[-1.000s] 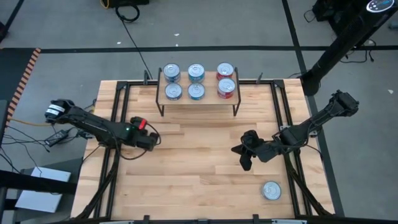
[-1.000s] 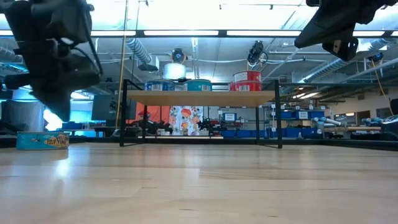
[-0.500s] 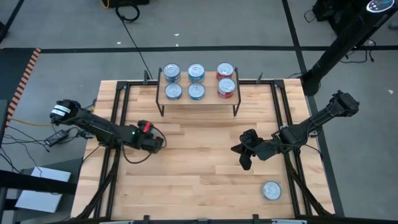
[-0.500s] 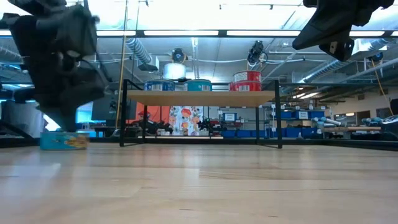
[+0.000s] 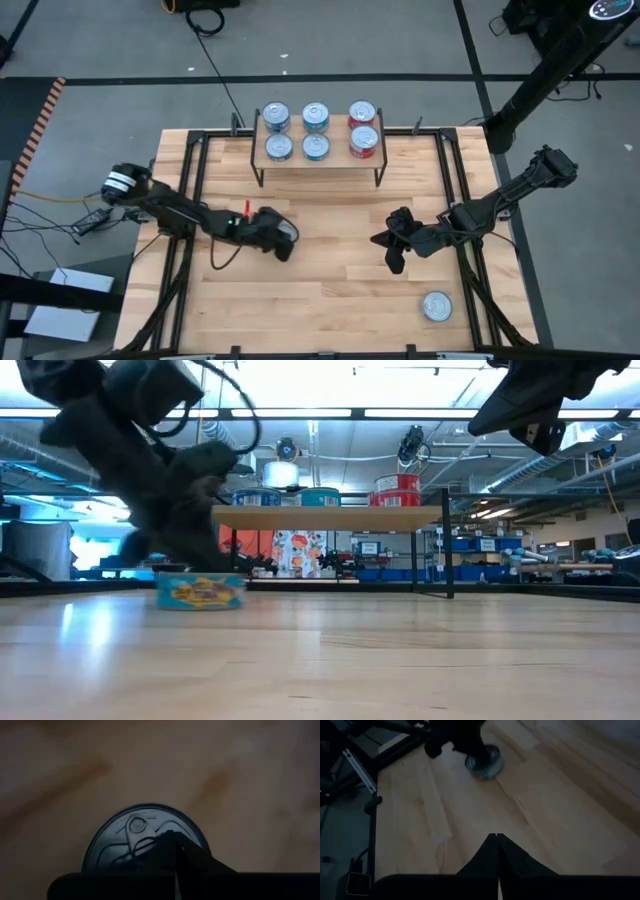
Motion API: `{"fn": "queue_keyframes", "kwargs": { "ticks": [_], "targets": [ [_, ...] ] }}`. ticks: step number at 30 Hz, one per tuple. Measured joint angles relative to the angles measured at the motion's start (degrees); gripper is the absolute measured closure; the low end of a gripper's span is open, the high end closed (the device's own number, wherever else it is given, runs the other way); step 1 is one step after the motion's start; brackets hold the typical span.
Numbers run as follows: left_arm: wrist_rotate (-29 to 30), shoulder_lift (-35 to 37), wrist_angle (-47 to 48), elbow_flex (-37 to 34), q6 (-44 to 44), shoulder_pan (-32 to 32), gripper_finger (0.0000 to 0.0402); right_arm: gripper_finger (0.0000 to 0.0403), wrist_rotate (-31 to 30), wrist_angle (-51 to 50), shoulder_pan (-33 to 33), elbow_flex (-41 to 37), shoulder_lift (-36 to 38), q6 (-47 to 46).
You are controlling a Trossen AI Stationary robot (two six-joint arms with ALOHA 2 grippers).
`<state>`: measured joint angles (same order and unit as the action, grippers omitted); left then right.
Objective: Stack canned seafood by type on shelf
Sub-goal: Stack the yellow-blue tuna can on top of the yellow-blue tuna can on the shelf
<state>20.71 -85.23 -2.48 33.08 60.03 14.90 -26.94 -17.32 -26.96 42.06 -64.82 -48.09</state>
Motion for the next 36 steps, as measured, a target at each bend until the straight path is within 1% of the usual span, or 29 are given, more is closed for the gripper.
{"fn": "queue_keyframes", "kwargs": {
  "ticks": [2, 4, 7, 9, 12, 14, 17, 19, 20, 23, 27, 31, 34, 36],
  "targets": [
    [-3.39, -2.56, -6.55, 0.15, -2.95, 0.22, 0.0401, 0.04, 0.0, 0.16, 0.18, 0.0, 0.0, 0.42],
    [-4.87, -3.36, -7.1, 1.56, -5.15, 1.15, 0.0401, 0.04, 0.23, 0.16, 0.51, 0.0, 0.0, 0.5],
    [-0.44, -2.29, -2.09, 5.4, -6.14, 2.15, 0.0401, 0.04, 1.75, 0.27, 1.06, 0.0, 0.0, 0.52],
    [3.09, -0.78, 3.33, 8.37, -6.88, 2.16, 0.0401, 0.04, 2.91, 0.77, 1.31, 0.02, 0.0, 0.52],
    [6.2, 0.17, 16.87, 12.14, -5.49, 2.21, 0.0401, 0.04, 3.41, 1.22, 1.31, 0.02, 0.02, 0.5],
    [7.69, 0.15, 26.77, 14.28, -1.98, 2.25, 0.0401, 0.04, 3.54, 1.24, 1.31, 0.02, 0.02, 0.34],
    [8.14, 0.06, 40.38, 15.52, 7.2, 2.15, 0.0401, 0.04, 3.69, 1.25, 1.29, 0.02, 0.02, 0.3],
    [7.57, -0.04, 44.93, 14.8, 11.32, 2.25, 0.0401, 0.04, 3.72, 1.25, 1.29, 0.02, 0.02, 0.3],
    [6.74, -0.01, 45.51, 14.27, 12.35, 2.49, 0.0401, 0.04, 3.74, 1.25, 1.29, 0.02, 0.02, 0.3],
    [2.99, 0.0, 42.83, 12.04, 12.62, 3.54, 0.0401, 0.04, 4.22, 1.23, 1.29, 0.02, 0.02, 0.3],
    [-1.05, 0.0, 29.81, 7.65, 13.98, 5.22, 0.0401, 0.04, 4.35, 1.21, 1.29, 0.02, 0.02, 0.3],
    [-2.18, -0.48, 18.01, 3.52, 18.02, 5.98, 0.0401, 0.04, 4.35, 1.23, 1.29, 0.02, 0.02, 0.3],
    [-2.14, -1.04, 13.41, 2.59, 18.18, 6.12, 0.0401, 0.04, 4.36, 1.36, 1.29, 0.02, 0.04, 0.62],
    [-2.15, -1.62, 12.47, 2.57, 16.99, 6.02, 0.0401, 0.04, 4.36, 1.35, 1.29, 0.02, 0.05, 1.22]
  ]
}}
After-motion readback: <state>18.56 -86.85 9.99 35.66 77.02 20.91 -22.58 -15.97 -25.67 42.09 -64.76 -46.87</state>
